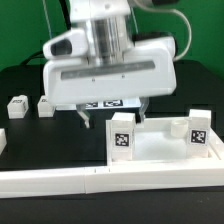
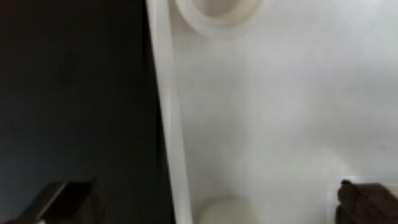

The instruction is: Assemble square table

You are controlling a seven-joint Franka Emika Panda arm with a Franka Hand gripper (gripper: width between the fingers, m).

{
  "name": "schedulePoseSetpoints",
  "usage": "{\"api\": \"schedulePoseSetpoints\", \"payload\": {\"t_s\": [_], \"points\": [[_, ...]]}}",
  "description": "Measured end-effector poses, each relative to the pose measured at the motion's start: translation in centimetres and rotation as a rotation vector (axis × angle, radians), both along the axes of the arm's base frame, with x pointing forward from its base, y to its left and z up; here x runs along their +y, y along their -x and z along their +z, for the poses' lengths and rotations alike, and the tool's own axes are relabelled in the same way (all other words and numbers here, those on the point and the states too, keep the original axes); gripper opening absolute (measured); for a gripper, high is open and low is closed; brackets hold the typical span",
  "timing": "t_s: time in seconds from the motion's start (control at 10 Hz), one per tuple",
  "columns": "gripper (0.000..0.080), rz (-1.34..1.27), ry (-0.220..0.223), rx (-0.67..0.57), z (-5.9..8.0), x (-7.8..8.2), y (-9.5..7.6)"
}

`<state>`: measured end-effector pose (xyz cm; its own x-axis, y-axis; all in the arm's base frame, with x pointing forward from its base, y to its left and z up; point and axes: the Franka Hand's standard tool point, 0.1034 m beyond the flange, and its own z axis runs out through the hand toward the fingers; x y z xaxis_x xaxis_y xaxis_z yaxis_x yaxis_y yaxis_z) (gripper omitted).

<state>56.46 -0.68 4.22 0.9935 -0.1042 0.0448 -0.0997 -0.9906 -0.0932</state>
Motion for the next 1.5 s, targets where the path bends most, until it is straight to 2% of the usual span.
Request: {"api": "schedulePoseSetpoints", "payload": {"t_s": [0.2,0.4,0.5,0.6,0.8,0.9,1.0,1.5], "points": [[0.0649,-0.035,-0.005,0.032,-2.3,-0.7,0.7],[0.0649,-0.046,-0.004,0.029,-3.2,0.2,0.9],[0.0523,-0.049,-0.002,0.028,-3.1,-0.1,0.9],[0.0523,-0.05,-0.002,0.028,-3.1,-0.1,0.9],[0.0238,-0.05,-0.001,0.028,-3.2,-0.2,0.9],[0.0238,-0.055,0.004,0.028,-3.2,-0.7,1.0],[0.0074,-0.046,0.011,0.029,-3.2,-0.9,1.0],[0.0073,-0.038,0.014,0.029,-3.2,-0.9,1.0]]}}
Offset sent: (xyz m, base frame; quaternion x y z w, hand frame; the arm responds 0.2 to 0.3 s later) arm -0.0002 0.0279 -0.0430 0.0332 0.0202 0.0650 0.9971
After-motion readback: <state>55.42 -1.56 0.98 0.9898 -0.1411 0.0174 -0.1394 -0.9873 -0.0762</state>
